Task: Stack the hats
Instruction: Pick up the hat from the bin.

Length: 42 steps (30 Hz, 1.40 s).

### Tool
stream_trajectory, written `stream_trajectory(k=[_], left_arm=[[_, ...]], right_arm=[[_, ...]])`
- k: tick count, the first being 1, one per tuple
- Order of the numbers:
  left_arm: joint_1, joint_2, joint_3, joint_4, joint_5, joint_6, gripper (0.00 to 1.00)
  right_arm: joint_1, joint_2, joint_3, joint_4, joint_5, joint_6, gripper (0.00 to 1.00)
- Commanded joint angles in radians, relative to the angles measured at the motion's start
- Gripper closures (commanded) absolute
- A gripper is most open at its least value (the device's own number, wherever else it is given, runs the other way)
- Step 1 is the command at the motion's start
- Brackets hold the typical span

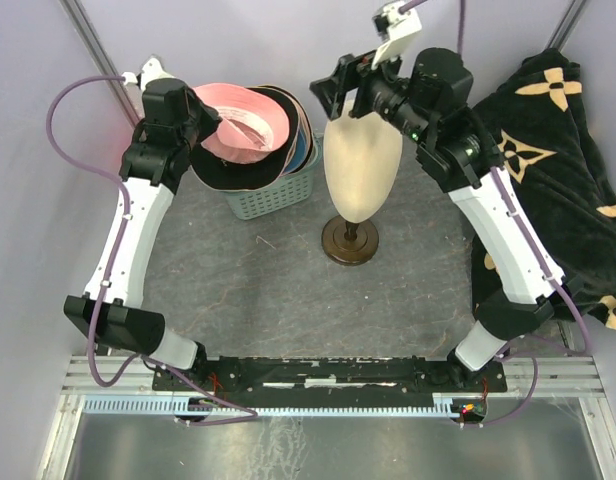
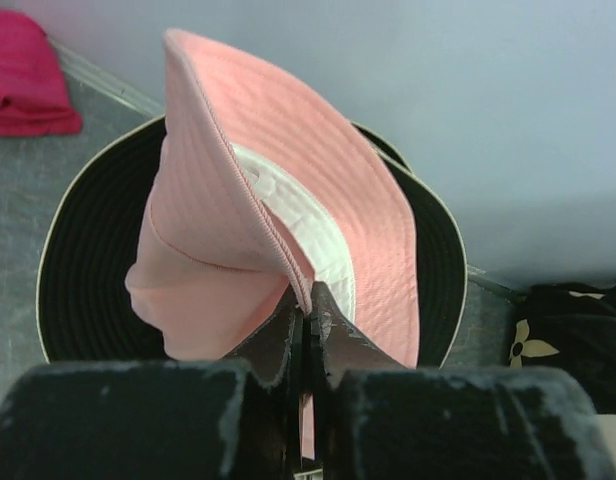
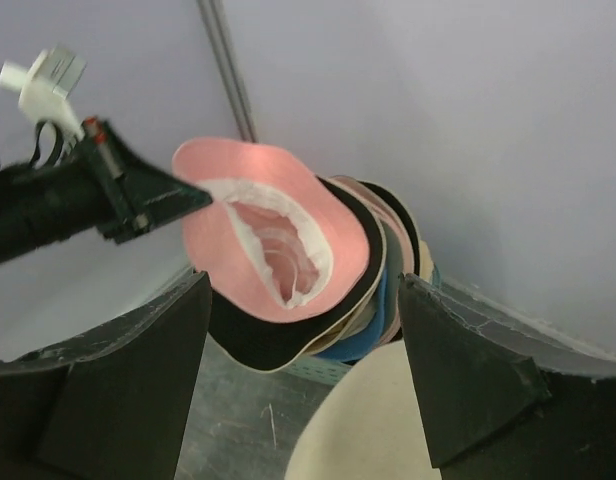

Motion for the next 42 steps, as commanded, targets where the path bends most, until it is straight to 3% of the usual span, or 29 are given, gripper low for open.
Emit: stream_trajectory(k=[1,6,15,25,36,42], left_arm=[[-0.008,0.052,0.157,-0.034,0.032,0.112,0.97],[-0.008,0.12,0.324,-0.12,0.099,0.126,0.97],[-0.008,0.15,0.414,-0.135,0.197,0.156,0.97],[-0.052,0.033,0.306,0.047,0.252,0.324,0.97],[-0.061,-0.035,0.31,0.131,0.415,0.507,0.97],[-0.063,-0.133,0.208,0.288,0.541,0.545,0.97]], right_arm=[[0.055,0.016,0.067,-0.074,-0.102,-0.113,0.16],[0.128,0.026,0.058,-0.107,-0.139,-0.194,0.16],[0.217,0.019,-0.021,-0.069,-0.031,-0.281,0.16],[0.199,0.113,0.116,-0.049,0.081,-0.304,0.13],[0.088,0.166,0.176,-0.009,-0.053,-0.188,0.13],[0.037,0.176,0.194,0.03,-0.129,-0.117,0.13]])
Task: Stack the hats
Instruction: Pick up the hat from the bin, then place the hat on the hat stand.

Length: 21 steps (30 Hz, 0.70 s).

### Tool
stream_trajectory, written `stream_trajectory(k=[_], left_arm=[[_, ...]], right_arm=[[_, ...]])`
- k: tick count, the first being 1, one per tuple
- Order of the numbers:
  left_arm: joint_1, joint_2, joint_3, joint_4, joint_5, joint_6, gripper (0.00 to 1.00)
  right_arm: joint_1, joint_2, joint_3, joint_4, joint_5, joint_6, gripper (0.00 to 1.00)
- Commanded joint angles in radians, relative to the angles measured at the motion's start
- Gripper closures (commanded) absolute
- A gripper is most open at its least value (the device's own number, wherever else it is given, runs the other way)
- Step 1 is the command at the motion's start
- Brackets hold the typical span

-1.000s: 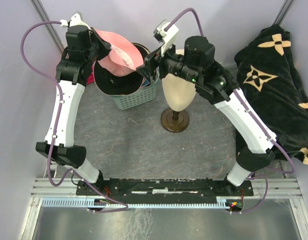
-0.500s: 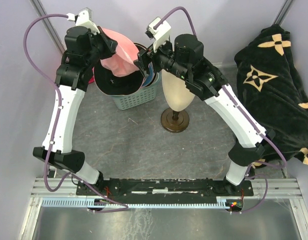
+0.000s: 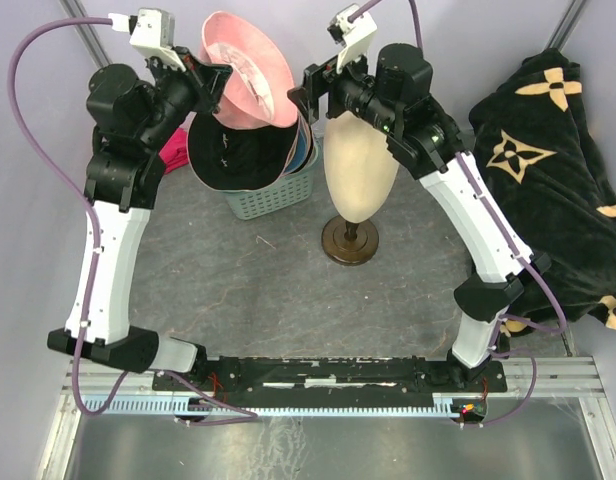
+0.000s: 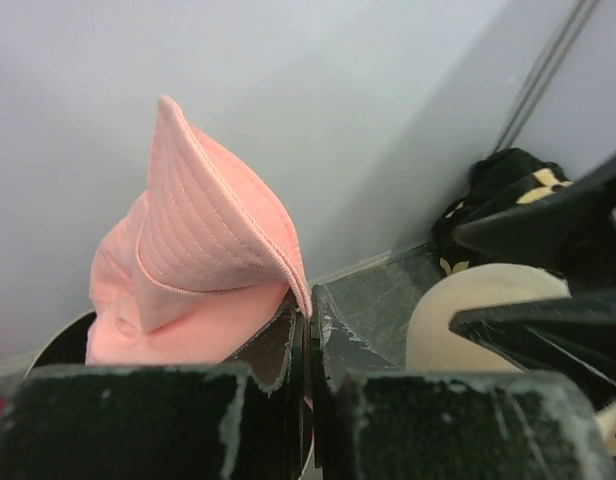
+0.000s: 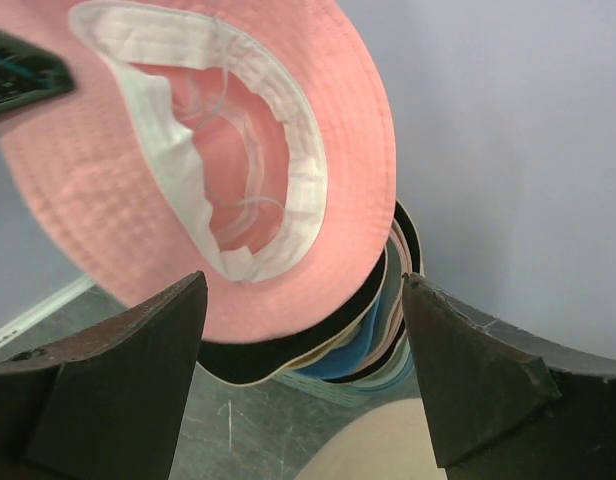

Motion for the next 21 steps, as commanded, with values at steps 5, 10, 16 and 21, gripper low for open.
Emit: stream_trajectory(k=[5,10,16,21], left_arm=[[-0.005,-0.085,-0.013,0.202,0.294,0.071,0.97],[-0.007,-0.06,0.054,0.175,0.374,0.064,0.97],[-0.01,-0.053,0.078,0.15,0.408,0.085,0.97],[-0.02,-0.049,0.1,0.115,0.4,0.122,0.97]], right_arm=[[-0.063,0.008,0.061,0.121,-0.133,0.118,0.13],[-0.112,0.026,0.087,0.152,-0.192,0.174,0.13],[-0.153,0.04,0.104,0.189,-0.223,0.223,0.14],[-0.165,0.032,0.106,0.209,-0.234,0.228,0.14]])
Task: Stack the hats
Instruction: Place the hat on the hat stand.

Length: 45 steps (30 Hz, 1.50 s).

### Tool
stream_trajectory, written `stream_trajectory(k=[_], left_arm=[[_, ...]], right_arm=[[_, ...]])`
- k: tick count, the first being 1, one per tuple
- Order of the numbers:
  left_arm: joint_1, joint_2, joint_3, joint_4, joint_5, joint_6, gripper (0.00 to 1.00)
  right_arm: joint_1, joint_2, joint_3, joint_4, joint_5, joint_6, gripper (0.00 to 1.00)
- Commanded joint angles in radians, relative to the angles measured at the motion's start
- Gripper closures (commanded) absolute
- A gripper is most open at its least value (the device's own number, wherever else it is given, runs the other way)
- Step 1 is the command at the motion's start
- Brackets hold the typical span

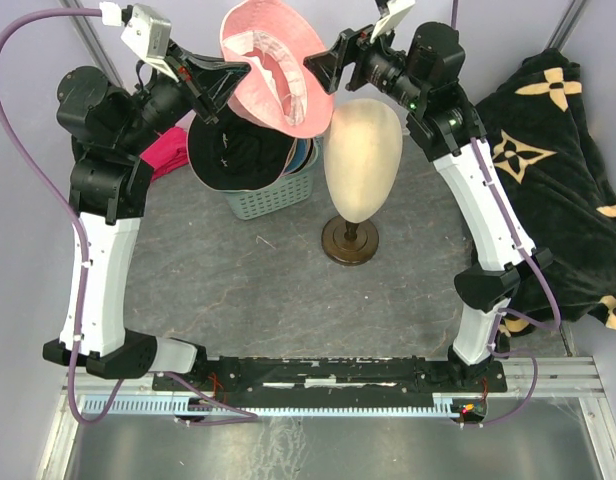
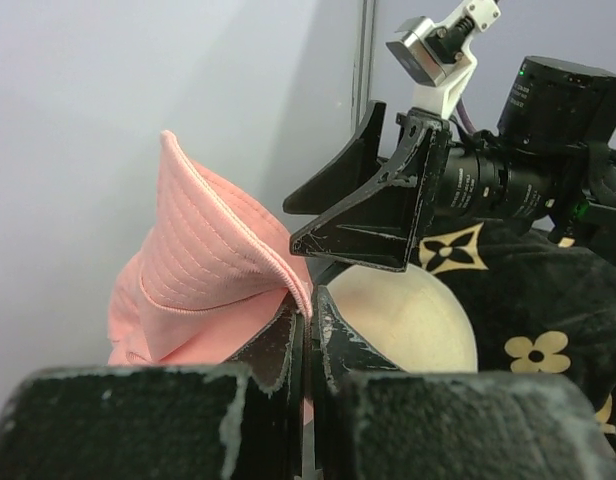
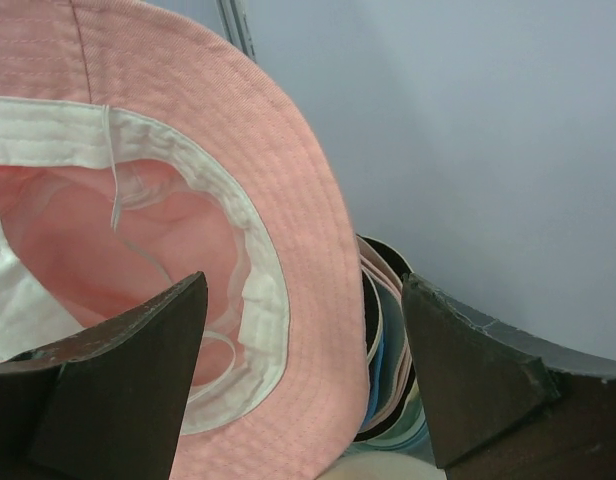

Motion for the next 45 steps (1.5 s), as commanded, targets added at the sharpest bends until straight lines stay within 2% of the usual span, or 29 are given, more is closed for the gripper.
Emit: stream_trajectory(k=[1,16,21,23,24,25,27,28,30,32,37,45], left_arm=[[-0.014,0.003,0.058,-0.003,0.033,0.077,0.97],[-0.066,0.031,0.094,-0.049,0.024,0.176,0.97],[-0.08,0.041,0.105,-0.062,0.019,0.201,0.97],[-0.086,0.046,0.109,-0.067,0.014,0.211,0.97],[-0.088,0.049,0.112,-0.069,0.012,0.217,0.97],[-0.09,0.051,0.113,-0.072,0.01,0.221,0.97],[-0.092,0.058,0.115,-0.077,0.005,0.23,0.97],[-0.094,0.061,0.114,-0.078,0.001,0.234,0.97],[-0.095,0.07,0.115,-0.082,-0.01,0.241,0.97],[-0.096,0.081,0.115,-0.085,-0.024,0.245,0.97],[-0.1,0.113,0.108,-0.085,-0.074,0.255,0.97],[-0.142,0.154,0.039,-0.085,-0.196,0.329,0.97]], right_arm=[[-0.006,-0.006,0.056,0.075,-0.032,0.021,0.14],[-0.052,0.113,0.103,0.14,-0.106,0.121,0.15],[-0.073,0.171,0.143,0.206,-0.151,0.2,0.18],[-0.081,0.189,0.161,0.225,-0.163,0.225,0.25],[-0.086,0.197,0.165,0.24,-0.175,0.238,0.31],[-0.093,0.202,0.163,0.25,-0.182,0.248,0.41],[-0.103,0.208,0.163,0.261,-0.186,0.26,0.7],[-0.108,0.211,0.162,0.265,-0.187,0.265,0.79],[-0.122,0.213,0.157,0.286,-0.188,0.277,0.84],[-0.138,0.214,0.147,0.316,-0.18,0.295,0.95],[-0.184,0.22,0.132,0.386,-0.153,0.336,0.99],[-0.228,0.198,0.016,0.507,-0.056,0.343,0.99]])
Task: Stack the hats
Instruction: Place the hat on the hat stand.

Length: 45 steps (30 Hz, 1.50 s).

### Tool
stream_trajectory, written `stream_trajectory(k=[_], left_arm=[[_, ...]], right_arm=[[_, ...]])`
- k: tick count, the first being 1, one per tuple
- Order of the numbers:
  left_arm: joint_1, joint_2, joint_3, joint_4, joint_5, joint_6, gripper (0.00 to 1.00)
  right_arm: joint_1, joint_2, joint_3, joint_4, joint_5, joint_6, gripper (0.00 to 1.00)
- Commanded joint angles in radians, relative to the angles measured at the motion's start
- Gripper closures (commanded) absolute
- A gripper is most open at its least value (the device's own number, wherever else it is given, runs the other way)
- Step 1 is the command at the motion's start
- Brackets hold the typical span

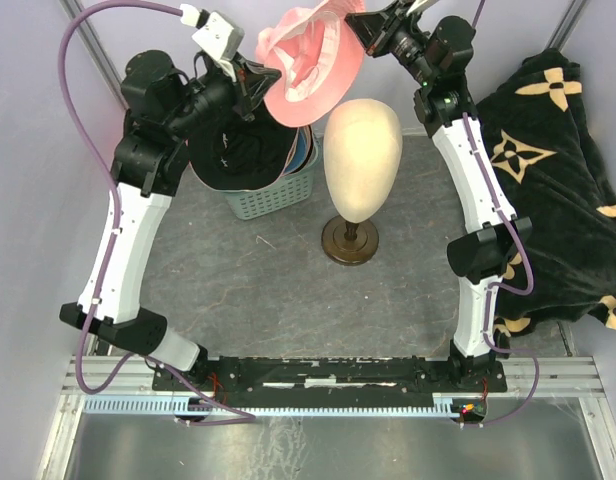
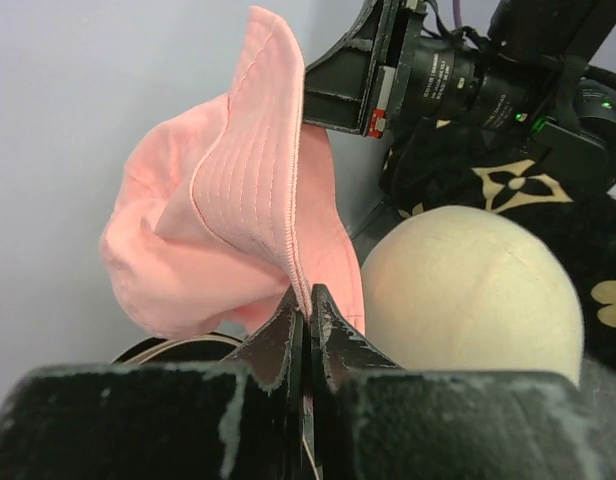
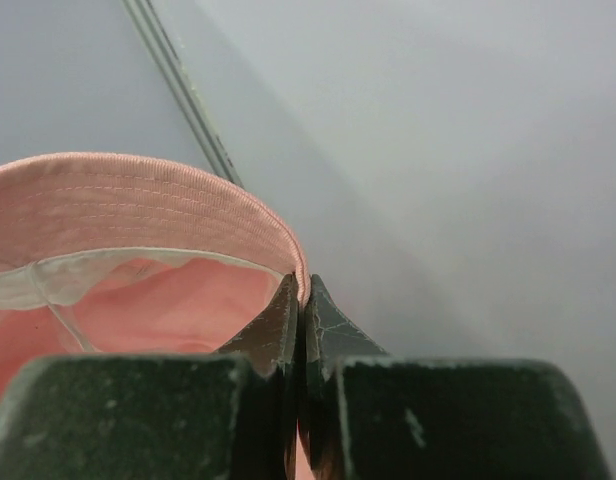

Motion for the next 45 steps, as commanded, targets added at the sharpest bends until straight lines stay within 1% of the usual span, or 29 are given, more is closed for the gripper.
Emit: stream_trajectory(k=[1,6,11,14,19,28,36,45], left_arm=[[-0.035,0.026,-0.024,0.018,-0.097,0.09,0.97],[-0.061,0.072,-0.038,0.042,-0.157,0.115,0.97],[-0.072,0.086,-0.103,0.147,-0.194,0.11,0.97],[-0.088,0.085,-0.134,0.194,-0.222,0.115,0.97],[-0.117,0.031,-0.244,0.308,-0.273,0.125,0.97],[-0.189,-0.054,-0.384,0.428,-0.34,0.162,0.97],[-0.256,-0.105,-0.478,0.503,-0.396,0.191,0.97],[-0.328,-0.176,-0.668,0.683,-0.486,0.204,0.97]], right_arm=[[-0.017,-0.027,-0.06,0.112,0.082,-0.001,0.99],[-0.029,-0.064,-0.148,0.149,0.133,-0.038,0.99],[-0.037,-0.099,-0.206,0.152,0.179,-0.085,0.99],[-0.043,-0.145,-0.28,0.171,0.21,-0.108,0.99],[-0.052,-0.281,-0.479,0.242,0.287,-0.165,0.99],[-0.073,-0.473,-0.695,0.344,0.323,-0.172,0.99],[-0.073,-0.588,-0.888,0.42,0.33,-0.205,0.99],[-0.073,-0.699,-1.082,0.503,0.354,-0.251,0.99]])
